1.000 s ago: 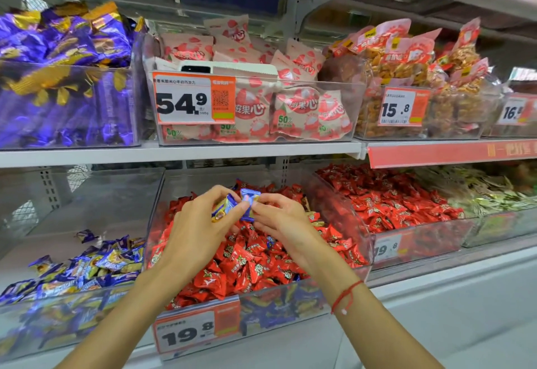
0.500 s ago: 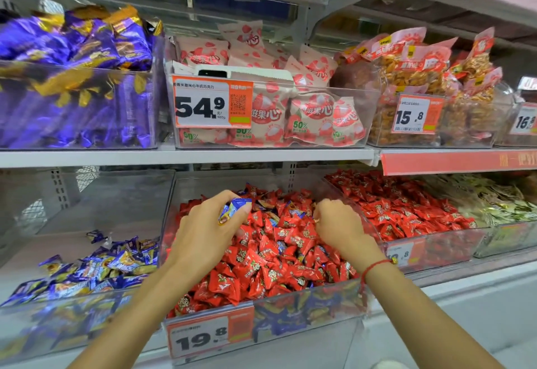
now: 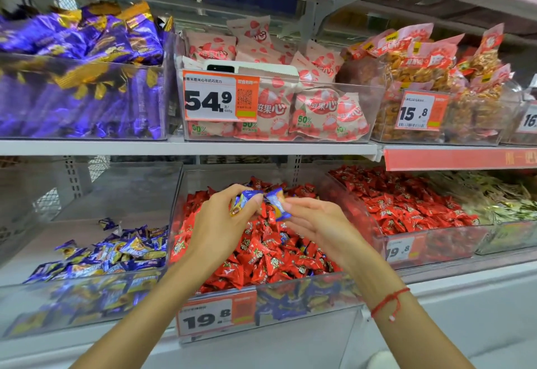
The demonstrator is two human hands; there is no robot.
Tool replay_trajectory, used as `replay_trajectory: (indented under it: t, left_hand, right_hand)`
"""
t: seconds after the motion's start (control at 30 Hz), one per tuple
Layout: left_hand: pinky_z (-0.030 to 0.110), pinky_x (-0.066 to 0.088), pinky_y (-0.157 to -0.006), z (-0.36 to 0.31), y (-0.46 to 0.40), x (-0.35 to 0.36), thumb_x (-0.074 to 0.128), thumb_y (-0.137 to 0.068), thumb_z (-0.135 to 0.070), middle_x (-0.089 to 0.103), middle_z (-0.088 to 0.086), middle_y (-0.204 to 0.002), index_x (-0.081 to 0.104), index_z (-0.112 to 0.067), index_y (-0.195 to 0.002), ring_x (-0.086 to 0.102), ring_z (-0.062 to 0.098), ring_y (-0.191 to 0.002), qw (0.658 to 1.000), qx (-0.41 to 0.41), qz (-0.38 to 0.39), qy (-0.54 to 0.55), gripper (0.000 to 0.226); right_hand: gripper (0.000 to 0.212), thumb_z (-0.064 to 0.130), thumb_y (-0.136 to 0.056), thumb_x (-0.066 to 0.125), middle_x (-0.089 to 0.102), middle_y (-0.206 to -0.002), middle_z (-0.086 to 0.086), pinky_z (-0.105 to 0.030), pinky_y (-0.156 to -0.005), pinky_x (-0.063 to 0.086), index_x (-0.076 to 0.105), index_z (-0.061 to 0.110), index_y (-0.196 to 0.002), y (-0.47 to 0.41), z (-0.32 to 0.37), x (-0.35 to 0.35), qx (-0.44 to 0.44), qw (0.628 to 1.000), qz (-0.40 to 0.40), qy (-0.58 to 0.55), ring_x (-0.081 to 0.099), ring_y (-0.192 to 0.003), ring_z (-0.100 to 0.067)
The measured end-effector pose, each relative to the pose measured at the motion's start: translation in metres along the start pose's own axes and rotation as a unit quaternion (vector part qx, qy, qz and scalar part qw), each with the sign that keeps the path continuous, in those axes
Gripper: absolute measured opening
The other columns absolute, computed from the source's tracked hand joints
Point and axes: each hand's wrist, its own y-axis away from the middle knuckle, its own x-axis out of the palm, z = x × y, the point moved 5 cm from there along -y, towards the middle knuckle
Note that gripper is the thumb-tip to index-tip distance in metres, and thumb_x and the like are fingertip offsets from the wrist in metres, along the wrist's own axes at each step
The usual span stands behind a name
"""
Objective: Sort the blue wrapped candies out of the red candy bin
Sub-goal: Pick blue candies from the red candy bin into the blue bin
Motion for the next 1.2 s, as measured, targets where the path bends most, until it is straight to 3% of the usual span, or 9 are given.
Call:
replay_trajectory:
  t: [0.2, 0.3, 0.43, 0.53, 0.6, 0.7, 0.83, 0.93, 1.2]
  left_hand:
    - [0.023, 0.056, -0.073, -0.004, 0.004, -0.006, 0.059, -0.088, -0.049, 0.068, -0.017, -0.108, 0.063, -0.033, -0.116, 0.067, 0.002, -0.085, 0.994, -0.016, -0.066, 0.083, 0.033]
    - [0.027, 0.051, -0.061, -0.006, 0.009, -0.023, 0.060, -0.086, -0.052, 0.069, -0.013, -0.076, 0.064, -0.037, -0.095, 0.061, 0.005, -0.060, 0.998, 0.007, -0.040, -0.037, 0.018]
    - [0.028, 0.043, -0.060, -0.014, 0.015, -0.062, 0.067, -0.084, -0.043, 0.065, -0.016, -0.076, 0.060, -0.037, -0.087, 0.059, 0.005, -0.067, 0.973, 0.085, -0.105, -0.188, 0.010]
    - [0.030, 0.039, -0.056, -0.002, 0.021, -0.095, 0.069, -0.084, -0.039, 0.063, -0.012, -0.084, 0.062, -0.032, -0.091, 0.063, 0.021, -0.070, 0.927, 0.088, -0.171, -0.323, 0.012]
    - [0.033, 0.041, -0.057, 0.023, 0.023, -0.115, 0.064, -0.087, -0.042, 0.063, -0.007, -0.092, 0.060, -0.029, -0.094, 0.065, 0.034, -0.074, 0.905, 0.024, -0.163, -0.391, 0.015]
    - [0.038, 0.039, -0.058, 0.071, 0.026, -0.128, 0.050, -0.094, -0.046, 0.056, 0.006, -0.109, 0.054, -0.019, -0.111, 0.063, 0.043, -0.079, 0.882, -0.087, -0.087, -0.455, 0.032]
    - [0.047, 0.048, -0.078, 0.106, 0.033, -0.123, 0.029, -0.086, -0.062, 0.051, 0.011, -0.125, 0.046, -0.016, -0.121, 0.060, 0.040, -0.097, 0.906, -0.190, 0.006, -0.379, 0.061]
    - [0.042, 0.045, -0.090, 0.103, 0.028, -0.117, 0.017, -0.084, -0.070, 0.049, 0.005, -0.140, 0.047, -0.021, -0.135, 0.057, 0.031, -0.115, 0.910, -0.197, 0.022, -0.363, 0.077]
    - [0.038, 0.042, -0.091, 0.029, 0.012, -0.084, 0.039, -0.099, -0.048, 0.054, -0.007, -0.136, 0.052, -0.026, -0.132, 0.051, 0.019, -0.123, 0.937, -0.033, -0.055, -0.342, 0.041]
  right_hand:
    - [0.023, 0.020, -0.086, 0.071, 0.074, -0.100, -0.003, -0.016, -0.072, 0.054, 0.071, 0.013, -0.108, 0.013, 0.002, 0.041, -0.023, 0.996, 0.025, -0.080, 0.072, -0.088, -0.013]
    - [0.018, 0.019, -0.092, 0.062, 0.073, -0.105, 0.004, -0.019, -0.077, 0.055, 0.071, 0.021, -0.108, 0.017, -0.001, 0.053, -0.013, 0.993, 0.099, -0.063, 0.070, -0.089, -0.011]
    - [0.029, 0.016, -0.096, 0.055, 0.069, -0.117, 0.008, -0.024, -0.089, 0.053, 0.063, 0.022, -0.124, 0.021, 0.003, 0.062, -0.021, 0.976, 0.215, -0.031, 0.065, -0.107, -0.013]
    - [0.023, 0.016, -0.095, 0.058, 0.067, -0.116, 0.011, -0.022, -0.096, 0.048, 0.067, 0.027, -0.113, 0.005, 0.001, 0.033, -0.104, 0.972, 0.096, 0.185, 0.060, -0.112, -0.005]
    - [0.024, 0.014, -0.093, 0.058, 0.066, -0.118, 0.008, -0.028, -0.099, 0.046, 0.067, 0.027, -0.112, -0.007, -0.009, 0.007, -0.136, 0.909, -0.019, 0.393, 0.058, -0.116, -0.010]
    - [0.035, 0.022, -0.094, 0.054, 0.060, -0.130, 0.001, -0.036, -0.096, 0.045, 0.058, 0.030, -0.128, -0.011, -0.030, -0.016, -0.074, 0.816, -0.050, 0.571, 0.054, -0.120, -0.021]
    - [0.045, 0.031, -0.098, 0.047, 0.046, -0.146, 0.002, -0.041, -0.106, 0.034, 0.039, 0.035, -0.142, -0.009, -0.040, -0.020, -0.025, 0.828, -0.010, 0.560, 0.046, -0.130, -0.022]
    - [0.045, 0.032, -0.098, 0.046, 0.045, -0.146, 0.003, -0.041, -0.107, 0.032, 0.038, 0.035, -0.142, -0.012, -0.041, -0.021, -0.033, 0.825, -0.011, 0.565, 0.047, -0.129, -0.020]
    - [0.040, 0.042, -0.097, 0.047, 0.055, -0.136, 0.001, -0.044, -0.103, 0.038, 0.049, 0.031, -0.136, -0.017, -0.039, -0.018, -0.047, 0.815, -0.023, 0.577, 0.048, -0.127, -0.024]
